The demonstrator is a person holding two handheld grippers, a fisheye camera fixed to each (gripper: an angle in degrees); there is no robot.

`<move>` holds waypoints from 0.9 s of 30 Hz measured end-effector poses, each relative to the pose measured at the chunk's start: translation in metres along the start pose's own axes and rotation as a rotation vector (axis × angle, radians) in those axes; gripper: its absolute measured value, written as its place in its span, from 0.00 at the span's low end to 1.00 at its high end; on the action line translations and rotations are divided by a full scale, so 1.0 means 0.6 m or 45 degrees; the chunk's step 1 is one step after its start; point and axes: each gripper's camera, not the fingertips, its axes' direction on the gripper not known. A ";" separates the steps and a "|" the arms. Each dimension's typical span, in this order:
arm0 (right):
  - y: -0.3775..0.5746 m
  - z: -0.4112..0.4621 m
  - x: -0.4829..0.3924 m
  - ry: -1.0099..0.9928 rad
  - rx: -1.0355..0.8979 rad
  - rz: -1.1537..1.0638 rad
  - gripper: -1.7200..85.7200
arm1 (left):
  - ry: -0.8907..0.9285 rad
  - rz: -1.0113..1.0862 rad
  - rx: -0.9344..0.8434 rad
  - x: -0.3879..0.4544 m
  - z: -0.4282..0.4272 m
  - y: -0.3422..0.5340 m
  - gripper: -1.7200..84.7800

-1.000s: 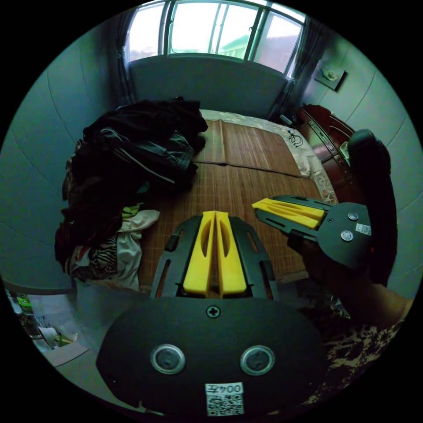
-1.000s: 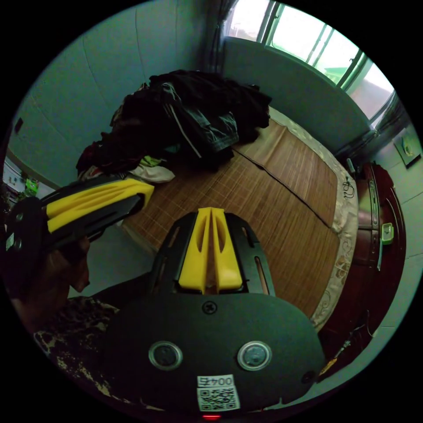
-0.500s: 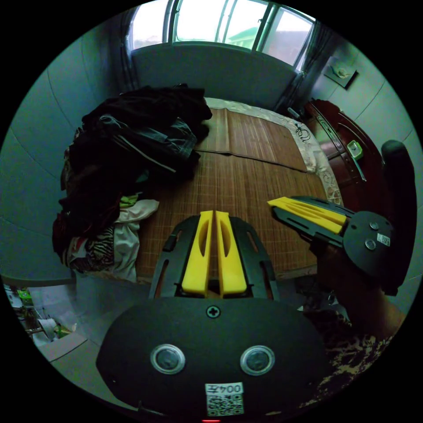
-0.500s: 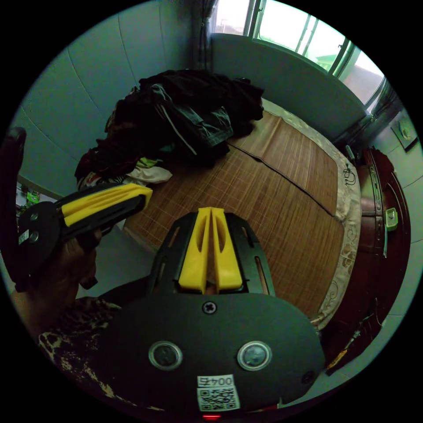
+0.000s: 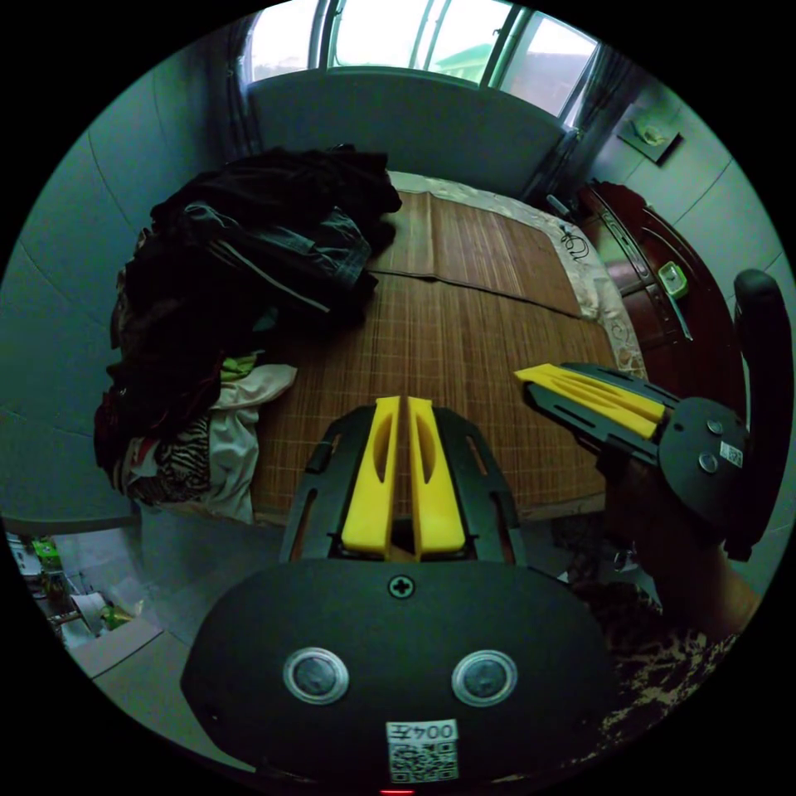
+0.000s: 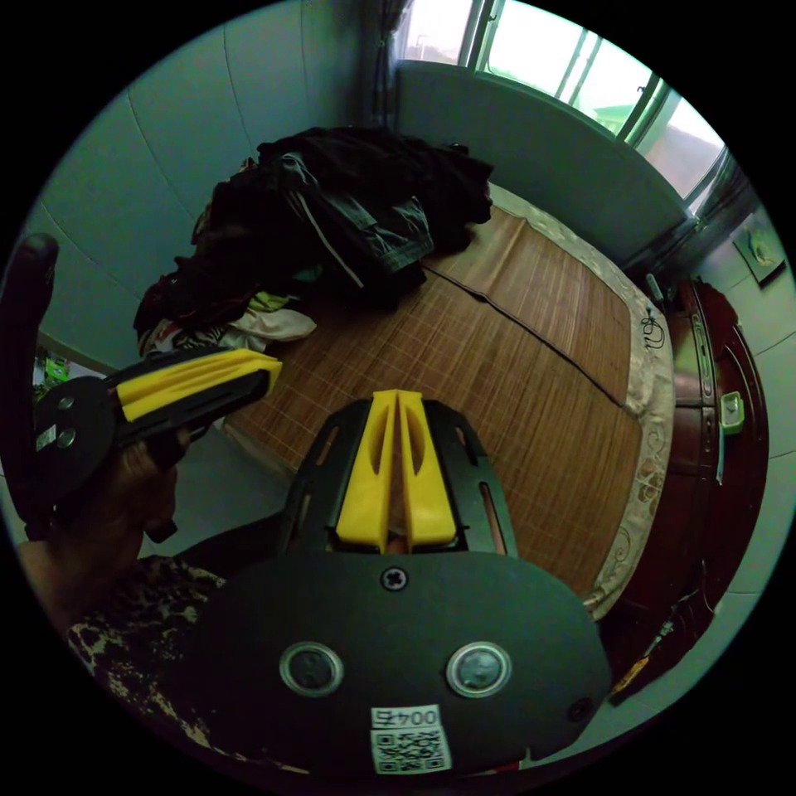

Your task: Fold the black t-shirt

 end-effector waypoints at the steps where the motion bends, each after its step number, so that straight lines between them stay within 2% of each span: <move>1: 0.000 0.001 0.000 0.000 -0.001 0.000 0.01 | -0.001 0.000 -0.003 0.000 0.002 0.000 0.04; 27: -0.015 0.030 -0.017 -0.111 0.011 -0.166 0.01 | -0.021 -0.028 0.003 -0.023 0.017 0.013 0.03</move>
